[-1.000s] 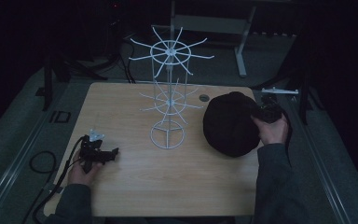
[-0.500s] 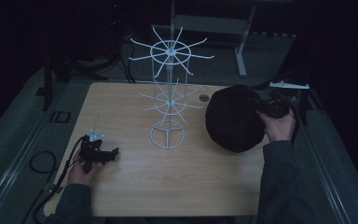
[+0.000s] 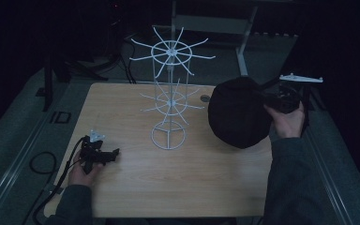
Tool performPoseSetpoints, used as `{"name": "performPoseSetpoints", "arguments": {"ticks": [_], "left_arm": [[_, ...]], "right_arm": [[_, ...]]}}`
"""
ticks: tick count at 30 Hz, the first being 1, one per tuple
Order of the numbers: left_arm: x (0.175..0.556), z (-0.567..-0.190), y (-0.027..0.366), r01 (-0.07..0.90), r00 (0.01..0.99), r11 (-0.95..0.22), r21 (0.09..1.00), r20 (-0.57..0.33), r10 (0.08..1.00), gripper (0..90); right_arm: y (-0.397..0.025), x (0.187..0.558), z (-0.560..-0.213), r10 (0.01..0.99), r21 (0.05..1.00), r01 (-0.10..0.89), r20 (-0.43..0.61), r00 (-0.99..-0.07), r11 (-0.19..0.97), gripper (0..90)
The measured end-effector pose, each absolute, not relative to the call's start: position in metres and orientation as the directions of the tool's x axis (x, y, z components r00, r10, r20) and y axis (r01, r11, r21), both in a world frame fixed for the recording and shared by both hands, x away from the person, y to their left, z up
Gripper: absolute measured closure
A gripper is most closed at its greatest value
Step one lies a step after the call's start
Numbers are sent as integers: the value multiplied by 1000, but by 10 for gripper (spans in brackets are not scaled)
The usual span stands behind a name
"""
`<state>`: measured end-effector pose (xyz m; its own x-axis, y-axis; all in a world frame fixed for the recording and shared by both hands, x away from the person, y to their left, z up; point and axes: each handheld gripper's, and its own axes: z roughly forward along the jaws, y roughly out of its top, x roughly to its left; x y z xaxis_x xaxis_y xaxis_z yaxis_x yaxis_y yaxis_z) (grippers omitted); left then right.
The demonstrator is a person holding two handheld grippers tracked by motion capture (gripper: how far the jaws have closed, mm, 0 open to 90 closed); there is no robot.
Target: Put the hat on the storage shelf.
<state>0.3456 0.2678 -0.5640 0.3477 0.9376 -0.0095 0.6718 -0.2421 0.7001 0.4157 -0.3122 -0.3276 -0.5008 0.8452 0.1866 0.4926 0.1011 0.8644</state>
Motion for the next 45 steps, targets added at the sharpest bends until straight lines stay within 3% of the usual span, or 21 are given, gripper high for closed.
{"name": "performPoseSetpoints", "arguments": {"ticks": [24, 45], "left_arm": [[346, -564, 268, 672, 348, -242, 700, -10, 937, 102], [347, -564, 268, 671, 348, -241, 701, -11, 937, 102]], "right_arm": [[-312, 401, -265, 779, 907, 406, 173, -603, 112, 856], [-303, 381, -231, 729, 927, 364, 185, -659, 93, 855]]}}
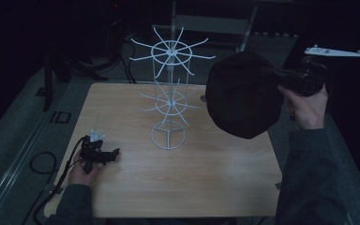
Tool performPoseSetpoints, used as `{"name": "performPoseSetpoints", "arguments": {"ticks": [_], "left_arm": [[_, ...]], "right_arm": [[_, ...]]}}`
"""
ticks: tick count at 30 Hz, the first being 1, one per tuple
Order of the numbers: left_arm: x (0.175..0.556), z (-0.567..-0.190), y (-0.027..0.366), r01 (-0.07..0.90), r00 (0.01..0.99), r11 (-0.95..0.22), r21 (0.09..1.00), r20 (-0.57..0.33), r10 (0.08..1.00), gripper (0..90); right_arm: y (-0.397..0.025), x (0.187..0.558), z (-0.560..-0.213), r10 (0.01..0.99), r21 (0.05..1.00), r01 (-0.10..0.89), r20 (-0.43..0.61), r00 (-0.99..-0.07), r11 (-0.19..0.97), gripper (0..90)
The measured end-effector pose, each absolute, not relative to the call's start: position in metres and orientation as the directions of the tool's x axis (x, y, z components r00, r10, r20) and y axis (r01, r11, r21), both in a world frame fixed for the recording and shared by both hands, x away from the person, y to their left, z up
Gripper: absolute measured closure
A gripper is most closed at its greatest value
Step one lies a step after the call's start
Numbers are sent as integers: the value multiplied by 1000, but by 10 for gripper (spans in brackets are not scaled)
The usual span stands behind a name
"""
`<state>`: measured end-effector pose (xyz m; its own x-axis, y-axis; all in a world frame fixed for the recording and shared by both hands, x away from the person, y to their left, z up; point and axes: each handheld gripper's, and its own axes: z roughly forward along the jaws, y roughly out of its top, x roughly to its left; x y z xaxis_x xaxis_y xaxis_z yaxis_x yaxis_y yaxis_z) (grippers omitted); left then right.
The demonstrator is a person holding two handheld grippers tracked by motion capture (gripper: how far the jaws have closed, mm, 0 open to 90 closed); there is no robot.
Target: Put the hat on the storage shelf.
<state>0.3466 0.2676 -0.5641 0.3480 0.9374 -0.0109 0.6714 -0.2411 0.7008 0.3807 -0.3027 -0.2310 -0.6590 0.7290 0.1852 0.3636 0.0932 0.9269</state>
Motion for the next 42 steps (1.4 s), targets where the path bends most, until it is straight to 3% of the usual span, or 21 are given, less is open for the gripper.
{"name": "performPoseSetpoints", "arguments": {"ticks": [42], "left_arm": [[346, -564, 268, 672, 348, -241, 701, -11, 937, 102]], "right_arm": [[-320, 358, -198, 644, 950, 309, 258, -720, -35, 855]]}}
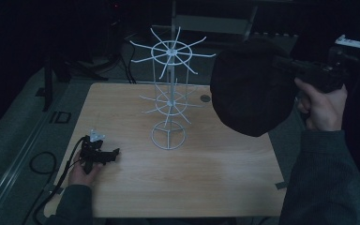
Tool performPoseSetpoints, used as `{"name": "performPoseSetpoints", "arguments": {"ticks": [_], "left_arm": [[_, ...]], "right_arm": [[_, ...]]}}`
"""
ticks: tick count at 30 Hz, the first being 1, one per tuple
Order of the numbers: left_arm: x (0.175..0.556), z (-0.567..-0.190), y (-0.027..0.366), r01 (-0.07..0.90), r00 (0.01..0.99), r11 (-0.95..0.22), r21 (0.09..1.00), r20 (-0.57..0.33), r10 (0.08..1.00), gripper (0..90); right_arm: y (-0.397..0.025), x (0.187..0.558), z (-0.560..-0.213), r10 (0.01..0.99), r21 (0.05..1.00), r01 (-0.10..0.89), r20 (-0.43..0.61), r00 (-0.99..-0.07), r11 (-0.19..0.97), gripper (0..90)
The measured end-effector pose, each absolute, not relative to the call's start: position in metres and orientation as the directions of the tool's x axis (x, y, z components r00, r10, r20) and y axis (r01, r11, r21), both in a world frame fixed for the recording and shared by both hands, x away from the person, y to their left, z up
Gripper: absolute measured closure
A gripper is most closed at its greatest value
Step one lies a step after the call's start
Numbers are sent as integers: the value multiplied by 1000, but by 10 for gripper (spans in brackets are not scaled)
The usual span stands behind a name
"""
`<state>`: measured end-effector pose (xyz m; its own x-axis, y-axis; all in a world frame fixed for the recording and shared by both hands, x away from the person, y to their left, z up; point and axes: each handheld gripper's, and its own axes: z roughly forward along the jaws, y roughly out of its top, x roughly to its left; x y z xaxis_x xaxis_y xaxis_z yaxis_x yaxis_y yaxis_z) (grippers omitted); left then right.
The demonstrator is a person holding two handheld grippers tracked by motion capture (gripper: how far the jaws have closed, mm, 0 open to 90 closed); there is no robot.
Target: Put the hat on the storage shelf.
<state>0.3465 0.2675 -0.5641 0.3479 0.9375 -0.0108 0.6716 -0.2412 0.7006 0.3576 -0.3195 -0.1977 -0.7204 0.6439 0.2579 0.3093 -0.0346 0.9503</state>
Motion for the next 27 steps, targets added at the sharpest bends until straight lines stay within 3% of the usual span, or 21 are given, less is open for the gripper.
{"name": "performPoseSetpoints", "arguments": {"ticks": [16, 27], "left_arm": [[346, -564, 268, 672, 349, -242, 699, -11, 937, 102], [346, -564, 268, 671, 348, -242, 701, -10, 937, 102]], "right_arm": [[-321, 363, -180, 628, 958, 265, 274, -729, -110, 856], [-304, 386, -178, 595, 945, 288, 320, -737, -152, 856]]}}
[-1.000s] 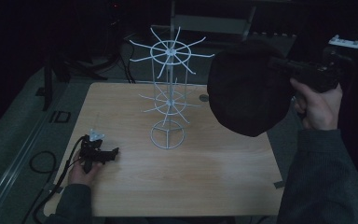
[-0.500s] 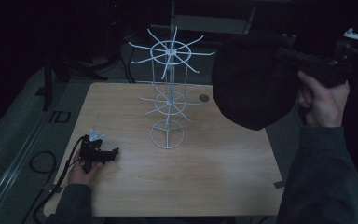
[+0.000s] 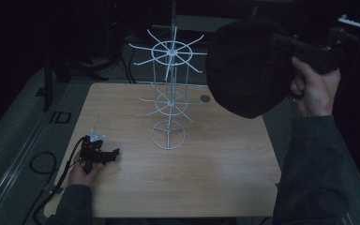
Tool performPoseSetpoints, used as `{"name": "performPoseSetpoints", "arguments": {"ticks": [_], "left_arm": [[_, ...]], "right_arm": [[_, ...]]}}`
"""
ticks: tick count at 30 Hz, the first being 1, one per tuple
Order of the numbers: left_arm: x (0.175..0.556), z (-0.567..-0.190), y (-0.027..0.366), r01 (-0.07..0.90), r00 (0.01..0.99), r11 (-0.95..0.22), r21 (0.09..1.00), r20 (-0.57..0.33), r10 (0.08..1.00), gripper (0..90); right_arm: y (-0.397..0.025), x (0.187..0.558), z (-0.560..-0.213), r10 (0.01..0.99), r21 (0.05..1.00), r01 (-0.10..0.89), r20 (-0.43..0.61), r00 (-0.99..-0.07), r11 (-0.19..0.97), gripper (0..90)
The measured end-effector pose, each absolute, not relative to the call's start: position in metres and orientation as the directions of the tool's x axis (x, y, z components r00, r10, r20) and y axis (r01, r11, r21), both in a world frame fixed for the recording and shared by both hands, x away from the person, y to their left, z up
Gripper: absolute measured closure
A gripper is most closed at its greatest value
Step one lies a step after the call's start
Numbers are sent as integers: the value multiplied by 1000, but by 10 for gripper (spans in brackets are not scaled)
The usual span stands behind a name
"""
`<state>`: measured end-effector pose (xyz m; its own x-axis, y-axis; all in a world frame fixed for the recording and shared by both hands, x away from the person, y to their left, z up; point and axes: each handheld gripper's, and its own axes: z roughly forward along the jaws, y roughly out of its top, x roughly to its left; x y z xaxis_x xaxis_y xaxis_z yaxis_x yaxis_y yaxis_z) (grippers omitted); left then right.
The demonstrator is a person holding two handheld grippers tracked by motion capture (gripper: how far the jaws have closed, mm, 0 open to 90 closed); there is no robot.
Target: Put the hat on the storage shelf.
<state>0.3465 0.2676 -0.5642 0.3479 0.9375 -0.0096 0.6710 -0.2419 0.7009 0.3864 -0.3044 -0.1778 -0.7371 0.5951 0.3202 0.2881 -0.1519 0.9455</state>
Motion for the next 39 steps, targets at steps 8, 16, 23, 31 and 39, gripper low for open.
{"name": "performPoseSetpoints", "arguments": {"ticks": [8, 16, 23, 31, 39], "left_arm": [[346, -564, 268, 671, 348, -241, 701, -11, 937, 102], [346, -564, 268, 671, 348, -242, 701, -9, 937, 102], [346, -564, 268, 672, 349, -242, 699, -11, 937, 102], [347, -564, 267, 671, 346, -239, 702, -11, 938, 102], [346, -564, 267, 672, 347, -240, 700, -12, 938, 102]], "right_arm": [[-299, 395, -175, 575, 937, 286, 348, -740, -199, 856], [-289, 411, -194, 602, 923, 345, 375, -705, -171, 856], [-288, 424, -222, 590, 888, 418, 445, -674, -192, 854], [-287, 435, -253, 581, 837, 498, 525, -622, -224, 849], [-270, 442, -271, 567, 817, 539, 547, -616, -203, 826]]}}
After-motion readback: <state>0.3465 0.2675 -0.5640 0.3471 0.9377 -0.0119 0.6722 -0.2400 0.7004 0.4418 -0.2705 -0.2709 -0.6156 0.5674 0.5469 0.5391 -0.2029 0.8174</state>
